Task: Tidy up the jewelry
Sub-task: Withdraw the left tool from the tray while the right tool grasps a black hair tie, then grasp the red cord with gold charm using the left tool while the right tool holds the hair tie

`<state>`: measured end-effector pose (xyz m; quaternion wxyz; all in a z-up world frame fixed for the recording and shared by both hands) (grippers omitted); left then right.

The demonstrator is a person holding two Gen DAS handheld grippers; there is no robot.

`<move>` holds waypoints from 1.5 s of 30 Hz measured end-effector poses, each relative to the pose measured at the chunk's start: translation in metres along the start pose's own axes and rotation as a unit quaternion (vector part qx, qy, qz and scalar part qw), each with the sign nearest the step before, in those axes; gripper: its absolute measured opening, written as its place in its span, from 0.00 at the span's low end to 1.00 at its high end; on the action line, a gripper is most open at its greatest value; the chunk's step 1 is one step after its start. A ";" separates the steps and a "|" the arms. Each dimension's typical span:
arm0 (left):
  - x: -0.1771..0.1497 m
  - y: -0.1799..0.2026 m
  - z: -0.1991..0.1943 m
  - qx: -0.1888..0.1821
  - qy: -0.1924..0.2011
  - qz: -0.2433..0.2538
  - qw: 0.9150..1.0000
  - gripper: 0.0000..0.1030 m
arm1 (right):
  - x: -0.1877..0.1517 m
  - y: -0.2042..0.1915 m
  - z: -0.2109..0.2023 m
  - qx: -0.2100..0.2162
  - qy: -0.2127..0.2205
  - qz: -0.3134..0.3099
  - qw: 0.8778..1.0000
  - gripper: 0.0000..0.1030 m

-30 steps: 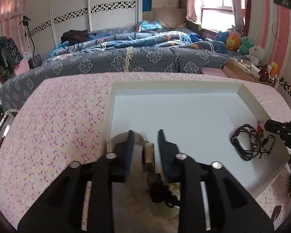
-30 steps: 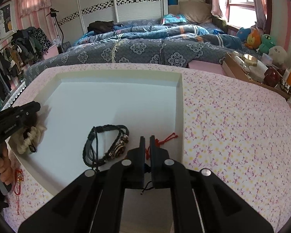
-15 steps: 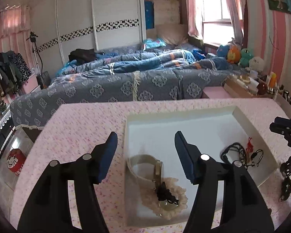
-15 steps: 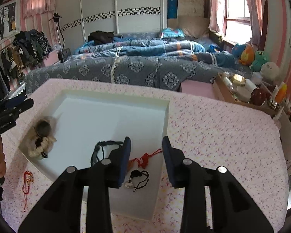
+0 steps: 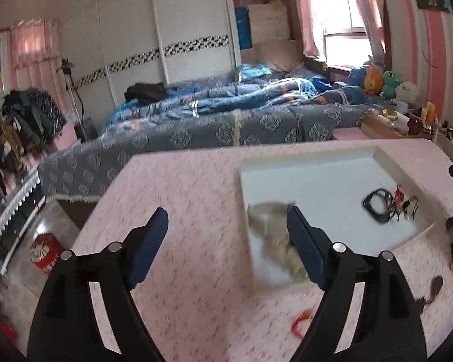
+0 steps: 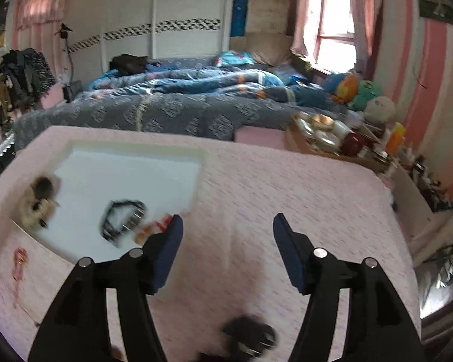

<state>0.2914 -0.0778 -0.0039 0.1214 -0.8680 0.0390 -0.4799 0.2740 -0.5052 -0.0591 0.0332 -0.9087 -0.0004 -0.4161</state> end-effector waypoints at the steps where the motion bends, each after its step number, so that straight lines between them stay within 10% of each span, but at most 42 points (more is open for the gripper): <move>1: -0.007 -0.001 0.001 -0.003 -0.007 0.001 1.000 0.78 | -0.005 0.004 -0.002 -0.003 -0.002 0.000 1.000 0.61; 34: -0.085 0.068 0.000 -0.065 -0.069 0.063 0.993 0.82 | -0.085 0.015 0.036 0.073 -0.104 0.019 0.992 0.67; 38: -0.086 0.064 0.003 -0.068 -0.077 0.049 0.994 0.82 | -0.087 0.016 0.040 0.078 -0.106 0.021 0.991 0.44; 45: -0.090 0.067 0.005 -0.074 -0.087 0.053 0.992 0.82 | -0.075 0.013 0.027 0.081 -0.073 0.021 0.994 0.44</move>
Point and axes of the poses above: each gripper's, at about its wrist camera, not at the fingertips, and z roughly the way its jaws point, y to its right, x to its top, the point moved 7 cm from there along z, roughly the way its jaws point, and after that the axes turned 15 degrees about x, right-handed, at the moved point
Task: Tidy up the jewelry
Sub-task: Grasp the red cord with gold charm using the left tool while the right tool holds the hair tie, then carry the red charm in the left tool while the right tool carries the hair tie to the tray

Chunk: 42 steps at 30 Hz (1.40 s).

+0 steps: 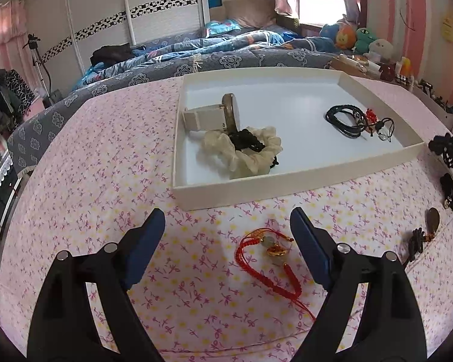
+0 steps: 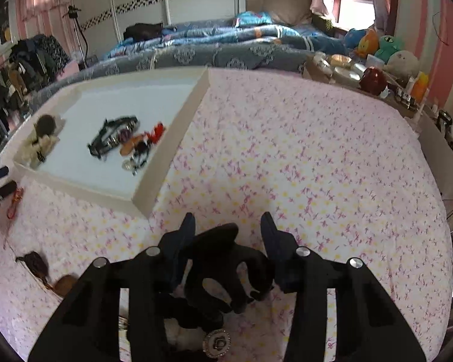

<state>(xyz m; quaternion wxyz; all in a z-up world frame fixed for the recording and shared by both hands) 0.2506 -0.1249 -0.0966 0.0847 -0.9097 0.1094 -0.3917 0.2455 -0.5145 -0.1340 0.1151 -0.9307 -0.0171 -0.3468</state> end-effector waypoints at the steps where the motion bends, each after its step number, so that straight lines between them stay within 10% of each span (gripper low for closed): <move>1: -0.001 0.002 0.000 -0.006 -0.002 0.001 1.000 0.82 | 0.001 0.000 -0.001 -0.001 0.004 0.001 1.000 0.44; 9: -0.012 0.018 -0.003 -0.018 -0.023 0.024 0.999 0.82 | -0.001 0.009 0.002 -0.003 -0.002 0.009 1.000 0.44; 18: -0.017 0.027 -0.004 -0.040 -0.027 0.044 0.998 0.14 | 0.000 0.007 0.002 -0.004 -0.001 0.008 1.000 0.45; 42: 0.012 0.003 -0.031 -0.037 0.043 0.005 0.998 0.13 | 0.019 -0.006 -0.029 0.005 0.061 -0.001 0.998 0.44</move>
Point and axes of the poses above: each gripper's, at about its wrist camera, not at the fingertips, and z roughly the way its jaws point, y to its right, x to its top, the point moved 7 cm from there along z, roughly the way its jaws point, and after that the axes turned 15 degrees about x, right-handed, at the moved point
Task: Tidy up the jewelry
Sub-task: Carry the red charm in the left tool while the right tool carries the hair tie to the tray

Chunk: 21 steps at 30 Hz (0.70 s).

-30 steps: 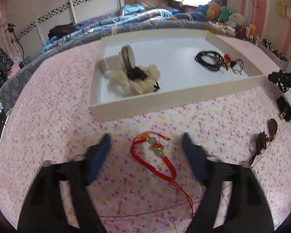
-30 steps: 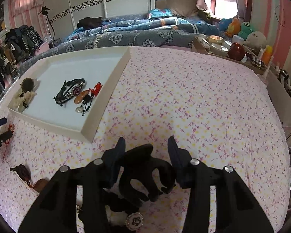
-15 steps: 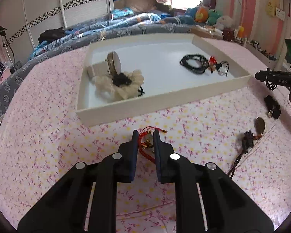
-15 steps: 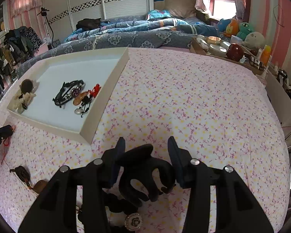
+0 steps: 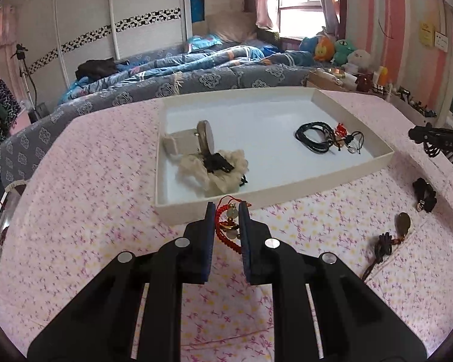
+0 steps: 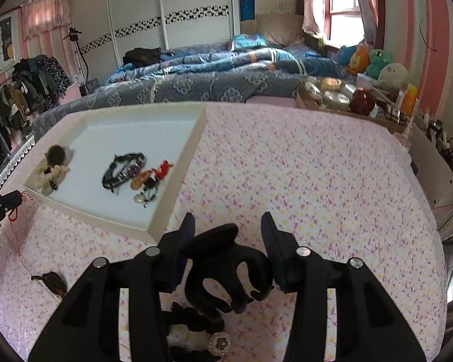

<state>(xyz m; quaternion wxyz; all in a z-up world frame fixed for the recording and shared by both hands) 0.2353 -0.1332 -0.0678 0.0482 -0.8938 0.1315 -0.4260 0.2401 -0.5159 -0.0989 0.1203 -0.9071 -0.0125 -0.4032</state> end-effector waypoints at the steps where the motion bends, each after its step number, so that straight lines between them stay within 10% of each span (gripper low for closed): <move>1: 0.001 -0.001 0.000 0.006 0.002 0.003 1.000 0.13 | 0.002 -0.003 -0.002 0.002 0.004 -0.001 1.000 0.44; 21: 0.060 -0.017 -0.025 0.063 0.044 -0.026 0.997 0.13 | 0.052 -0.061 -0.027 -0.025 0.044 -0.059 0.997 0.44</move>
Point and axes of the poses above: each gripper's, at about its wrist camera, not at the fingertips, and z roughly the way its jaws point, y to its right, x to its top, the point moved 7 cm from there along z, roughly the way its jaws point, and after that the axes turned 15 degrees about x, right-handed, at the moved point
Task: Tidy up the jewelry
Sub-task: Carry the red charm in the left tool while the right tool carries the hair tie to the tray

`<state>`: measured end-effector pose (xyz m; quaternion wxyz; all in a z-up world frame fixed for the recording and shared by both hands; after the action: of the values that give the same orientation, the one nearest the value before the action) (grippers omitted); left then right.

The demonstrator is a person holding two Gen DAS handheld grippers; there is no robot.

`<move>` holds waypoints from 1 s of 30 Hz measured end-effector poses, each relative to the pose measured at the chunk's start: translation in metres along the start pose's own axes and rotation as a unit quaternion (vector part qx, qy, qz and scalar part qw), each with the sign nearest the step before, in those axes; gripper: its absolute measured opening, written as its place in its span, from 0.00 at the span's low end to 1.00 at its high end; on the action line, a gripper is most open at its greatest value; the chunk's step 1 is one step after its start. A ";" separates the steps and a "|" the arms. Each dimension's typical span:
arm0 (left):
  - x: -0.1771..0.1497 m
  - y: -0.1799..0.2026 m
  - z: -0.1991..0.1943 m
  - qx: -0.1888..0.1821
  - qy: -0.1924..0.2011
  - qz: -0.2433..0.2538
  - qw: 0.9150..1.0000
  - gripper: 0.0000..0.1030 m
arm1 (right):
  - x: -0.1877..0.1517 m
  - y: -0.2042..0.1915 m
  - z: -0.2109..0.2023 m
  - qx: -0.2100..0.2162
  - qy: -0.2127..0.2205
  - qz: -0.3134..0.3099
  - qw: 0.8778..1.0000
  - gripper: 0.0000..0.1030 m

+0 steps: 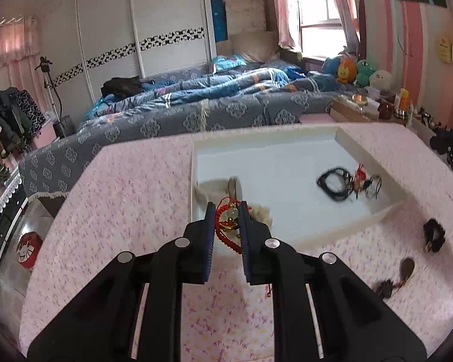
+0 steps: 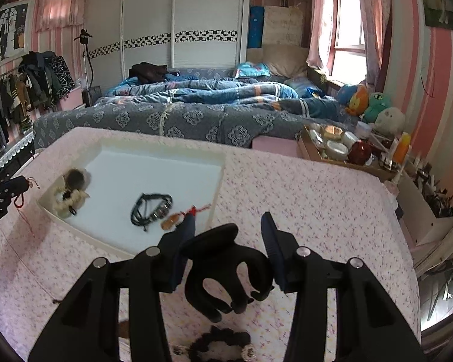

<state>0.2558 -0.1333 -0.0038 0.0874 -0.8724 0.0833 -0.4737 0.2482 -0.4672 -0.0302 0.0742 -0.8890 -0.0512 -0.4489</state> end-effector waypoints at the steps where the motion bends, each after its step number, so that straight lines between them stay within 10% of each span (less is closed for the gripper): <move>1: 0.004 0.001 -0.002 0.001 0.004 0.000 1.000 0.13 | 0.006 -0.005 -0.001 0.003 0.004 -0.003 1.000 0.44; 13: 0.061 0.029 -0.004 -0.001 0.043 -0.010 0.999 0.13 | 0.051 -0.062 0.021 0.047 0.019 -0.025 0.998 0.44; 30: 0.044 0.052 0.047 -0.009 0.006 -0.019 1.000 0.13 | 0.032 -0.056 0.067 0.043 -0.010 -0.011 0.999 0.44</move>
<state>0.3157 -0.1903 -0.0050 0.0696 -0.8716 0.0714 -0.4801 0.3110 -0.3992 -0.0384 0.1073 -0.8890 -0.0809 -0.4378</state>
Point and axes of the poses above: each gripper's, at about its wrist camera, not at the fingertips, and z roughly the way its jaws point, y to its right, x to its top, the point moved 7 cm from there along z, roughly the way its jaws point, and after that the axes turned 15 degrees about x, right-handed, at the moved point
